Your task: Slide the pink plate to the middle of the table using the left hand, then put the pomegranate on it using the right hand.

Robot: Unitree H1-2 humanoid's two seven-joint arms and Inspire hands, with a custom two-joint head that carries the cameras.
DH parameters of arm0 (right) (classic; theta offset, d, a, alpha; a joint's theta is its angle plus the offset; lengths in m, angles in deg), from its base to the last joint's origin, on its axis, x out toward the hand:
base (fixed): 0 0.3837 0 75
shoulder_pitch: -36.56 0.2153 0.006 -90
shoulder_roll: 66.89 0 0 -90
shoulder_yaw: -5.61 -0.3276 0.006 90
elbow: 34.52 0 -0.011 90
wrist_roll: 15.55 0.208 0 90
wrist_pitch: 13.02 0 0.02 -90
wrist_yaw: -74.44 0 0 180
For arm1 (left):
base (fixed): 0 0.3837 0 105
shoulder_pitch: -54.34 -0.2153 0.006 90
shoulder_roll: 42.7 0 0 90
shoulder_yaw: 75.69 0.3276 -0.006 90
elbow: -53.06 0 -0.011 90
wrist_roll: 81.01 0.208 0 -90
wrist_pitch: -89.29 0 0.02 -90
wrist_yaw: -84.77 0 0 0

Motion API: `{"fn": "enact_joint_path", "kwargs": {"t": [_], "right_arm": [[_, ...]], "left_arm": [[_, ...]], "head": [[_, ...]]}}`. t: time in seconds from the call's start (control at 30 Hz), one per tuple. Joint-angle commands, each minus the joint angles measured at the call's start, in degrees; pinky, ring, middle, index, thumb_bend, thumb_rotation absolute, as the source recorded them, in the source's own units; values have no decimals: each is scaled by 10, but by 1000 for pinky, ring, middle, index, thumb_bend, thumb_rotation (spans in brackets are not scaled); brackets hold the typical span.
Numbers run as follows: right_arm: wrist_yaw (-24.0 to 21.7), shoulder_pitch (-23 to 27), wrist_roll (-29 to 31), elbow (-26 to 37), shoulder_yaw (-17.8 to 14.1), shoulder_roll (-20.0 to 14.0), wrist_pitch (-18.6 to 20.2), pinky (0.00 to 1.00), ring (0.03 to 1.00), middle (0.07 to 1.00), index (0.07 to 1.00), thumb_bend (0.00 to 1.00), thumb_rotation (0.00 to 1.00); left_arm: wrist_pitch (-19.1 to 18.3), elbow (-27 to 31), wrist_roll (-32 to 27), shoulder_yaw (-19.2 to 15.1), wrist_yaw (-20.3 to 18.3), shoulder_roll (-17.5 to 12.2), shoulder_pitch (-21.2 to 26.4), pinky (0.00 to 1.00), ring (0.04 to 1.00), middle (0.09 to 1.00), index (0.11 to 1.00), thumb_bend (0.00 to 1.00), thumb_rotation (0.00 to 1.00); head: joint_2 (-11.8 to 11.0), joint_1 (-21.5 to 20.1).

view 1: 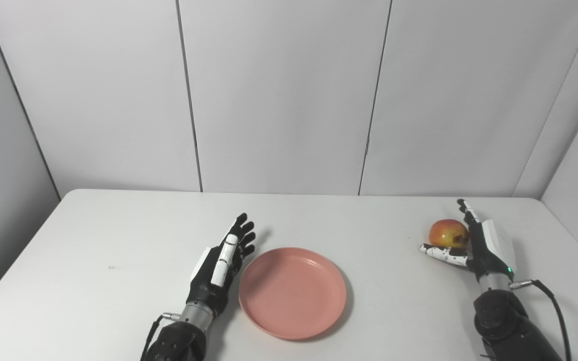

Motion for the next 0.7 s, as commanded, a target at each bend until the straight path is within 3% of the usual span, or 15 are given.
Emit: {"fn": "enact_joint_path", "kwargs": {"t": [0.0, 0.27, 0.33, 0.43, 0.47, 0.53, 0.67], "right_arm": [[27, 36, -3, 3, 1, -11, -27, 727, 813, 860, 879, 845, 171], [57, 37, 10, -13, -3, -7, -44, 592, 688, 750, 766, 743, 10], [63, 36, 14, -14, -7, -6, -51, 524, 607, 694, 721, 696, 1], [63, 33, 23, -4, -11, -5, -53, 504, 565, 660, 693, 657, 0], [64, 32, 24, -1, -11, -5, -54, 472, 486, 581, 628, 584, 0], [71, 29, 20, 3, -8, -6, -56, 428, 421, 510, 567, 525, 0], [78, 26, 18, 7, -6, -7, -58, 398, 406, 481, 549, 511, 0]], "left_arm": [[5, -9, -7, -3, -8, -6, -6, 953, 967, 974, 979, 537, 1000], [7, -10, -6, -2, -8, -7, -7, 951, 966, 972, 978, 532, 1000], [5, -8, -6, -2, -8, -6, -7, 951, 965, 971, 977, 530, 1000], [2, -6, -5, -1, -7, -5, -7, 946, 962, 969, 975, 529, 1000], [2, -6, -5, -1, -8, -6, -7, 948, 964, 971, 977, 533, 1000], [2, -6, -3, 0, -7, -6, -7, 949, 965, 973, 979, 533, 1000], [1, -6, -4, 0, -6, -4, -7, 952, 967, 973, 978, 530, 1000]], "head": [[0, 1], [2, 0], [2, 1], [2, 2], [2, 2], [2, 2], [3, 3]]}}
